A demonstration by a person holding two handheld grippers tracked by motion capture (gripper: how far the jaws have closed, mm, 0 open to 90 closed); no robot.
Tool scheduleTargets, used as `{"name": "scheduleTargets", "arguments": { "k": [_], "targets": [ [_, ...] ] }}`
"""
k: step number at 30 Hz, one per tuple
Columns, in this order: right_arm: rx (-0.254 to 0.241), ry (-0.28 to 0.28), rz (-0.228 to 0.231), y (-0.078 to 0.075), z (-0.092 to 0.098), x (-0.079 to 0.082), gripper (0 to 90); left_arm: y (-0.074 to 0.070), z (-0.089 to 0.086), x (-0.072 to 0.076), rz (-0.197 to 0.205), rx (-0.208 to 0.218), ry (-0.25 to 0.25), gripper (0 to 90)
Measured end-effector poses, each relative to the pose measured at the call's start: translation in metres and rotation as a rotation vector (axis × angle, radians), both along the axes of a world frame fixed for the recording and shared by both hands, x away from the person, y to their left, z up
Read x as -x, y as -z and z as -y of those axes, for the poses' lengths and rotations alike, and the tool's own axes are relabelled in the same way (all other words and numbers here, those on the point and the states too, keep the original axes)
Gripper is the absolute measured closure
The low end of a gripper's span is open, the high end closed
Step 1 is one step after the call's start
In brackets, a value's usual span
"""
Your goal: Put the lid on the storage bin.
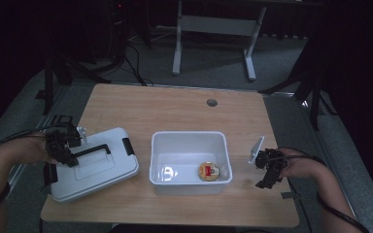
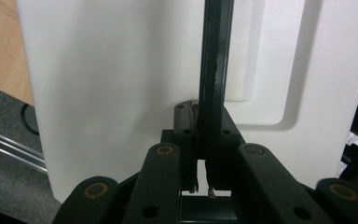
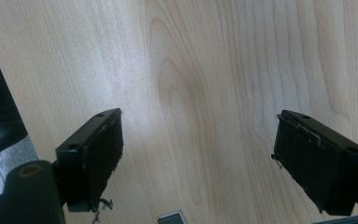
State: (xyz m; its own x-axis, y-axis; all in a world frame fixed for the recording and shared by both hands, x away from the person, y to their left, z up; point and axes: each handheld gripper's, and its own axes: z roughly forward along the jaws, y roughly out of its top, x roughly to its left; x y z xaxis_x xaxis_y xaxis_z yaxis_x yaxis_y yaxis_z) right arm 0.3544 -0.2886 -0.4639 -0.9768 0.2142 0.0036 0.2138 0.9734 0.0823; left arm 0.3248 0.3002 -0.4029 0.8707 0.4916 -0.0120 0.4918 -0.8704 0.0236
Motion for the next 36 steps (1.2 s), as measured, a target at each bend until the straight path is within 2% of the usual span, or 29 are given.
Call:
{"name": "scheduleTargets", "arguments": {
  "k": [3, 6, 12, 19, 26, 27, 32, 36],
  "targets": [
    [-0.002, 0.001, 0.0, 0.0, 0.0, -0.001, 15.2, -0.008, 0.0, 0.002, 0.021, 0.007, 0.004, 83.4],
    [-0.004, 0.003, 0.003, 0.0, 0.0, 0.0, 15.2, -0.014, 0.0, 0.004, 0.02, 0.006, 0.002, 83.3],
    [0.002, 0.0, 0.002, 0.0, 0.001, 0.0, 15.2, -0.031, 0.0, 0.008, 0.034, -0.019, 0.013, 83.3],
    [0.0, -0.001, 0.004, -0.002, -0.001, 0.0, 15.2, -0.051, 0.007, 0.008, 0.058, 0.004, 0.031, 83.3],
    [-0.001, -0.003, 0.008, -0.004, -0.002, 0.0, 15.2, -0.062, 0.018, 0.005, 0.072, 0.019, 0.048, 83.4],
    [-0.001, -0.003, 0.01, -0.004, -0.002, 0.0, 15.3, -0.063, 0.024, 0.003, 0.072, 0.029, 0.059, 83.4],
    [0.003, 0.0, 0.008, -0.006, -0.003, 0.001, 15.2, -0.066, 0.036, -0.001, 0.068, 0.027, 0.069, 83.3],
    [0.003, -0.001, 0.01, -0.005, -0.003, 0.001, 15.3, -0.067, 0.052, -0.007, 0.064, 0.033, 0.091, 83.3]
  ]
}}
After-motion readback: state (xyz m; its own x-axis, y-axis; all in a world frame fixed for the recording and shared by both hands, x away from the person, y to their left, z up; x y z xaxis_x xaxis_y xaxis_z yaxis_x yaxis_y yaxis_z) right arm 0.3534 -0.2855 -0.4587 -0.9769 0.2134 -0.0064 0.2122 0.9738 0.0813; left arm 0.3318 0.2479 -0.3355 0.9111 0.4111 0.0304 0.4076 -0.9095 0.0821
